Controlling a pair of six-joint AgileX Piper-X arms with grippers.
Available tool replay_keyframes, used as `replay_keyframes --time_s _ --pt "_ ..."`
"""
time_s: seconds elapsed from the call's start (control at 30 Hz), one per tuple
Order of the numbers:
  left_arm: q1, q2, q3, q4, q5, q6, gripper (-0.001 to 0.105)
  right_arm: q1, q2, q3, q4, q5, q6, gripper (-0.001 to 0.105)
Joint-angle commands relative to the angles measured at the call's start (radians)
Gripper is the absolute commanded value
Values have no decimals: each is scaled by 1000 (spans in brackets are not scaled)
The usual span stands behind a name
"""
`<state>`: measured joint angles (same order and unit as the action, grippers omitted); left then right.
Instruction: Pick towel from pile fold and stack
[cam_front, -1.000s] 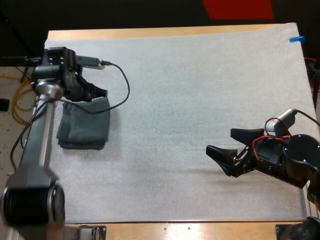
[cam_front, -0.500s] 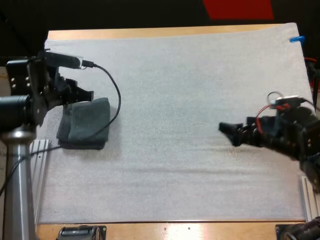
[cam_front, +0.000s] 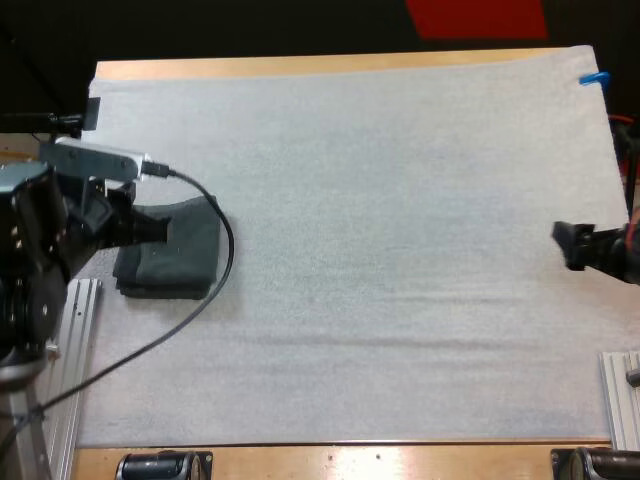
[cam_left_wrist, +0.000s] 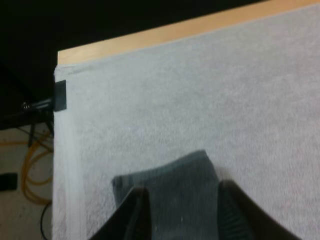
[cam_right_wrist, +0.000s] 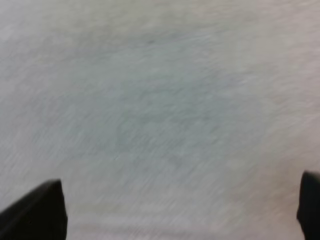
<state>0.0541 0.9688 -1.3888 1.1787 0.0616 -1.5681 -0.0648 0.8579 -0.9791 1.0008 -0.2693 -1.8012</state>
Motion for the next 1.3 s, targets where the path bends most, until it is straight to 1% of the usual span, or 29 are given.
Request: replay_keyframes --time_s 0.0,0.07,0.1,0.17,0.23,0.33,0.37,0.5,0.57,0.77,0.9,1.0,1.2,1.27 --pt "-8 -27 9 6 2 6 31 -8 -27 -21 15 10 -26 90" --pt "-34 -77 55 -5 -13 32 31 -8 -66 -44 40 51 -81 90" --pt "-50 -93 71 -6 -22 42 31 -8 -76 -50 48 68 -91 90" --pt "-104 -152 131 -9 -63 55 31 -1 -110 -65 89 119 -109 90" --pt "-143 -203 180 -18 -107 58 31 2 -145 -67 115 137 -117 90" --pt "-182 -296 240 -30 -181 64 31 2 -203 -67 159 136 -119 90" --pt "-184 -333 259 -32 -191 63 31 2 -228 -65 164 130 -119 90" --pt "-184 -439 316 -41 -193 24 31 2 -309 -63 165 103 -119 90" --pt "-184 -515 352 -38 -193 21 31 2 -370 -63 166 78 -119 90" --pt "-184 -691 409 -28 -193 21 31 2 -523 -63 171 71 -119 90" --pt "-184 -793 431 -21 -193 21 31 2 -615 -60 171 71 -119 90" --pt "-184 -874 442 11 -193 21 31 2 -694 -45 179 71 -114 90" --pt "-184 -1017 466 164 -200 23 31 2 -856 39 204 71 -92 90" --pt "-184 -1079 474 240 -229 23 31 1 -915 80 209 71 -35 90"
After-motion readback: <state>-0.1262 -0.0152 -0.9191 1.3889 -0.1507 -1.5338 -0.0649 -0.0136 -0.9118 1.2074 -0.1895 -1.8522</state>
